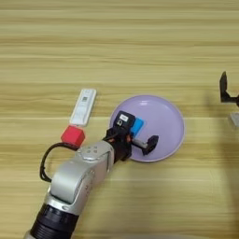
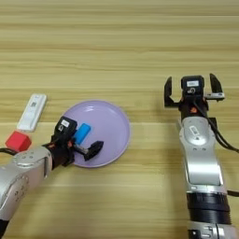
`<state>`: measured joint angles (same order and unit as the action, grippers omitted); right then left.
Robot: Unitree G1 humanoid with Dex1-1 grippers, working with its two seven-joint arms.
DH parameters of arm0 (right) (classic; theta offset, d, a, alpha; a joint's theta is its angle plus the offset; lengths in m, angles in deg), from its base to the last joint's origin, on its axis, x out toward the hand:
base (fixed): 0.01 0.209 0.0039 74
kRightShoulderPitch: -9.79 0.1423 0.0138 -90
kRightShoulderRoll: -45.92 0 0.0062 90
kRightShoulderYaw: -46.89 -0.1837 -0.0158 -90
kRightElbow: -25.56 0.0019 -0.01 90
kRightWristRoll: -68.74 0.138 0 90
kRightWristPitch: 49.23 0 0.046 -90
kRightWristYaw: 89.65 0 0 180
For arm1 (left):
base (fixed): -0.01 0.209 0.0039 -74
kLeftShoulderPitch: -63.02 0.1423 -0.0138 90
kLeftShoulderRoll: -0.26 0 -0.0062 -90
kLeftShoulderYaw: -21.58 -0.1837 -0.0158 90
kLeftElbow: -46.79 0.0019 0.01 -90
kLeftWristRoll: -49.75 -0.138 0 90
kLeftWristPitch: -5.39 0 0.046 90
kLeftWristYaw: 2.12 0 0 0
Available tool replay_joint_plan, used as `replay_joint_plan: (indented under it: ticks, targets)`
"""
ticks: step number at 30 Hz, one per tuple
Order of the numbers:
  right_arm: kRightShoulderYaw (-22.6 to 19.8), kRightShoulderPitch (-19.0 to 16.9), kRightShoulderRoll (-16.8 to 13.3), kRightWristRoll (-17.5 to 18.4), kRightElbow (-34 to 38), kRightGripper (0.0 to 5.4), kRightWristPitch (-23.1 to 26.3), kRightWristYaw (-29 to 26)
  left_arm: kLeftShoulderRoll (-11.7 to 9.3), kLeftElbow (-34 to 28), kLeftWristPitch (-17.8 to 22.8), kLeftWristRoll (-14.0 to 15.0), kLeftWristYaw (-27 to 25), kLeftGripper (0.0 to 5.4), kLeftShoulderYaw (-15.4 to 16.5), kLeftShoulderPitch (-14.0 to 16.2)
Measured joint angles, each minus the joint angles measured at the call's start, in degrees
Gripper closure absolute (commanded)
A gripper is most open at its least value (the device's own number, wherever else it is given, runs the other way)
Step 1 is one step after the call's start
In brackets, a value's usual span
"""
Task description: Move the objects on the table
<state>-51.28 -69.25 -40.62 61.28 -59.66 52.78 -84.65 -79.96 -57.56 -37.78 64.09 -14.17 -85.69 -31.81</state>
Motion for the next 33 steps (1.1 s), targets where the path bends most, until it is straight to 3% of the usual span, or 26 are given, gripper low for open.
replay_joint_plan:
  ticks: [6,9,13,33]
  targets:
    - [0.0,0.0,0.2,-0.1,0.1,0.01,0.2,0.0,-3.9,2.2,-3.0,-4.9,-0.9,0.00,-2.6,-1.6]
    - [0.0,0.0,0.3,-0.2,0.2,0.01,0.3,0.0,-4.6,2.9,-4.4,-6.2,-1.5,0.00,-3.5,-2.0]
    - [0.0,0.0,0.3,-0.2,0.9,0.01,1.0,0.0,-4.8,3.7,-5.4,-7.3,-2.3,0.00,-3.8,-2.4]
    - [-0.1,0.0,1.0,-0.2,1.2,0.00,1.2,0.0,-4.1,4.4,-6.1,-7.6,-3.8,2.26,-2.9,-2.2]
